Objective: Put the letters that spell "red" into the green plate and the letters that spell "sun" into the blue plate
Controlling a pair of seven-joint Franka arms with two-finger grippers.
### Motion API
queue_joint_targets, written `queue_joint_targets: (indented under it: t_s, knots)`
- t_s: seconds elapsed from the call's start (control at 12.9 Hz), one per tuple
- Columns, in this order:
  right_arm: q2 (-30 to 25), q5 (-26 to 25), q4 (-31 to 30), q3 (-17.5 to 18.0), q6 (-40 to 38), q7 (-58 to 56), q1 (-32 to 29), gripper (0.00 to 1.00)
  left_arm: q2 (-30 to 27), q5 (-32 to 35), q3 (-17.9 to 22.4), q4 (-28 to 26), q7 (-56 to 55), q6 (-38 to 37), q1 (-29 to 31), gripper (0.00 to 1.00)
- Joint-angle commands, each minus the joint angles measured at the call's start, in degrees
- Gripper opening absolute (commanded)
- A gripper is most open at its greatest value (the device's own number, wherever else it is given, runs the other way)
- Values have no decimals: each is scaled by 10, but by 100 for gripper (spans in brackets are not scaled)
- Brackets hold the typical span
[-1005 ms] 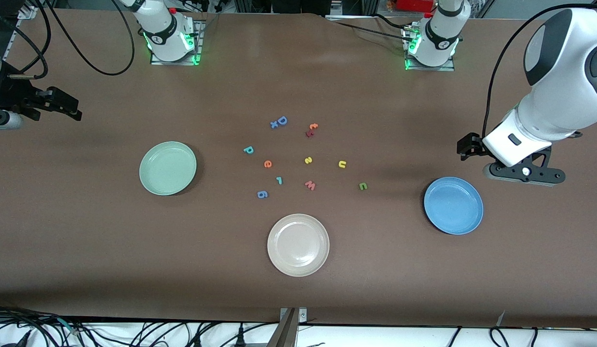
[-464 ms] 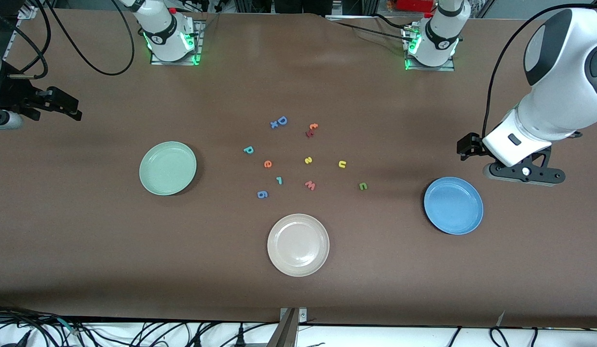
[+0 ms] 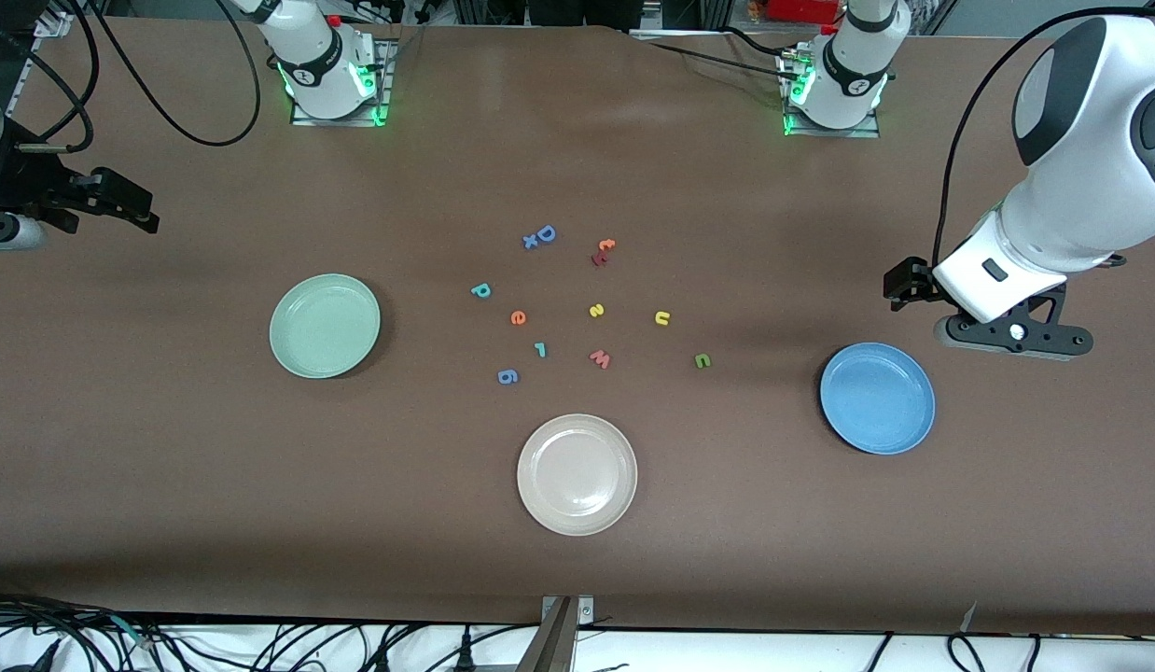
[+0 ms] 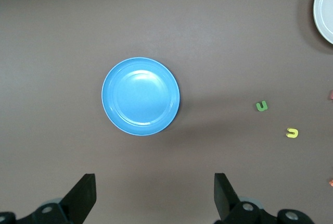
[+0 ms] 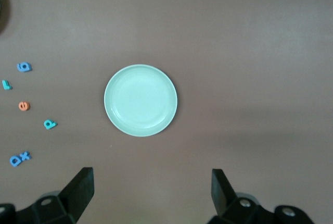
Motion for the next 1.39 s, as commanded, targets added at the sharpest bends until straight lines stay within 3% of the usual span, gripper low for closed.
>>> queue_joint_targets:
  t_s: [0.0,0.31,0.46,0.7,0.85,1.08,1.31]
  knots:
    - [4,0,8,-1,-24,9,6,100,5,-20,0,16,8,-3,0,100]
    - [11,1,-7,11,-42,12,26,100,5,-37,1,17,8,-4,1,100]
    - [35,1,-23,11,-38,28,78,100,5,-41,1,16,8,-3,3,100]
    - [69,-4,-24,12,-19,194,174,100,5,-49,2,15,4,-2,-5,100]
    - [106,-4,-24,11,37,248,219,100,5,-82,7,6,-53,18,-40,100]
    - [169,-4,-24,11,140,360,280,100,31,-79,7,4,-197,49,-106,100]
    - [221,4,-24,12,232,393,300,100,72,-77,7,4,-291,75,-158,100]
